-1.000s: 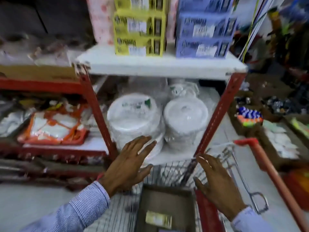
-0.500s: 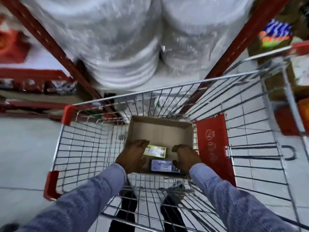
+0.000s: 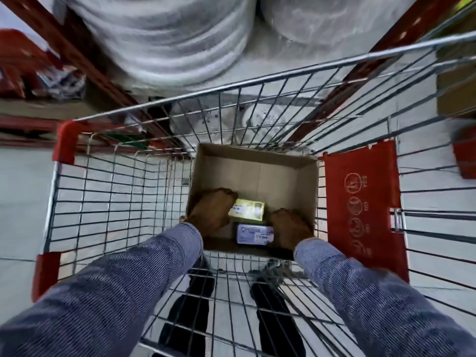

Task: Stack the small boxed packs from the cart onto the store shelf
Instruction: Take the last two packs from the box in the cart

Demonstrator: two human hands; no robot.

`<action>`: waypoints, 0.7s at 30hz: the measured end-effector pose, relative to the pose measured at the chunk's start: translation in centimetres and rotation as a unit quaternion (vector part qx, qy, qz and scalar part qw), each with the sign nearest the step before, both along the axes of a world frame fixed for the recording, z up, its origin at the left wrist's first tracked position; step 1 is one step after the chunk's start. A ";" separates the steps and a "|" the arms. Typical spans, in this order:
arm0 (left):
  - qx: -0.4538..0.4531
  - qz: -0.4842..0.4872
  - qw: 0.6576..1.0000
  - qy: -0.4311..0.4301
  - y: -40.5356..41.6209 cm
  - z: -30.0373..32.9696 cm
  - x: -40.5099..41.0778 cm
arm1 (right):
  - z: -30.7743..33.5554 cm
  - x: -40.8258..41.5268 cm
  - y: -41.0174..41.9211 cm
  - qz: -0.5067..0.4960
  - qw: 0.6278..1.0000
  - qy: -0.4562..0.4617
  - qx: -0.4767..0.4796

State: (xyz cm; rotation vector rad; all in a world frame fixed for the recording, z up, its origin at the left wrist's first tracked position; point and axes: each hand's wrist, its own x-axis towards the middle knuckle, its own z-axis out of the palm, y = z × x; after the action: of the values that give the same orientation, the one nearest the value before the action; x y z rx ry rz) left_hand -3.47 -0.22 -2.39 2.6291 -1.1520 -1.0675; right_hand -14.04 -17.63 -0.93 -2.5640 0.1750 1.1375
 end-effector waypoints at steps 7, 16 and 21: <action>-0.033 0.061 0.996 -0.048 -0.2 5.0 1.9 | 4.5 1.1 -1.6 -0.030 0.999 -0.033 -0.002; -0.158 0.153 0.956 -0.193 2.3 23.9 4.8 | 20.4 4.9 -4.4 0.013 0.982 -0.179 -0.058; -0.216 0.198 0.914 -0.280 4.7 37.9 5.3 | 33.5 6.1 -4.6 -0.002 0.942 -0.332 -0.055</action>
State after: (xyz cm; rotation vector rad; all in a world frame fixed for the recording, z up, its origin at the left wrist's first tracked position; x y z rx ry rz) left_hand 1.88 4.47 35.50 2.6711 -0.7322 0.0315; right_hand -7.93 -22.28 32.58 -2.8775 0.0780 0.2147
